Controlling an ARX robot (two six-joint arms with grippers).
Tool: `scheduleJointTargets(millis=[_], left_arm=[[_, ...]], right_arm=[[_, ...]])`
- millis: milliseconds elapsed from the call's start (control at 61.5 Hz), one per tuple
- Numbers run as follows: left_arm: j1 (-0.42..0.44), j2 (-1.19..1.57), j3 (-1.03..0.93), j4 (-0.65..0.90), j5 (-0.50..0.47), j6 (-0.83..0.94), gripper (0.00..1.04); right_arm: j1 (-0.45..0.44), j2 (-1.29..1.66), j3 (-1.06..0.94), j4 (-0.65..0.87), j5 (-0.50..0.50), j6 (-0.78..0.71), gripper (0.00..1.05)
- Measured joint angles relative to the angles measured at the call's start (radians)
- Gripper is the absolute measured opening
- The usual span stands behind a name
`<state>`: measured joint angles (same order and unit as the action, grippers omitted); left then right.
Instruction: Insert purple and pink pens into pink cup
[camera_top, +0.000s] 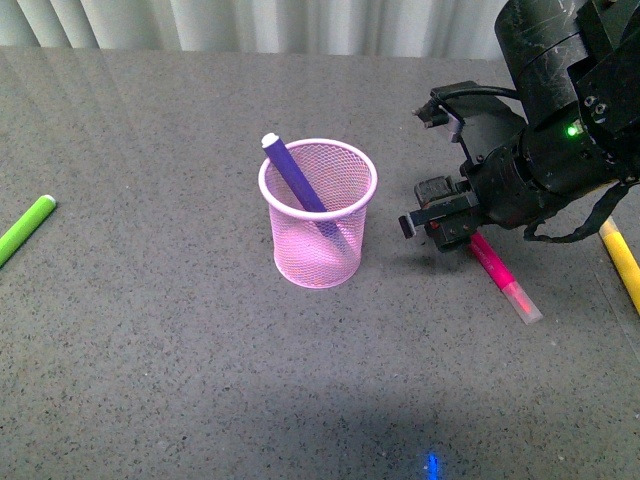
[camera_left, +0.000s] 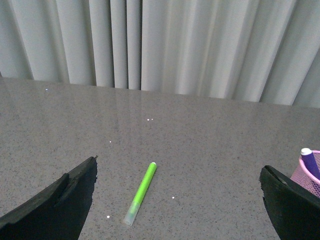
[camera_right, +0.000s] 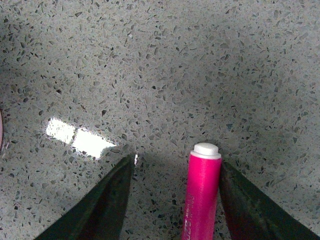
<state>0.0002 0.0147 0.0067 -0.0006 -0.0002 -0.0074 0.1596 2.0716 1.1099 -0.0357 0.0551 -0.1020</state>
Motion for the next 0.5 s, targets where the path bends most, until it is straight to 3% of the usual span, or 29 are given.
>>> scheduleJointTargets(millis=[228, 504], left_arm=[[0.0, 0.0, 0.0, 0.0, 0.0, 0.0, 0.97], [0.0, 0.0, 0.0, 0.0, 0.0, 0.0, 0.97]], right_arm=[[0.002, -0.004, -0.006, 0.016, 0.006, 0.0, 0.14], [0.002, -0.167, -0.056, 0.092, 0.023, 0.001, 0.09]])
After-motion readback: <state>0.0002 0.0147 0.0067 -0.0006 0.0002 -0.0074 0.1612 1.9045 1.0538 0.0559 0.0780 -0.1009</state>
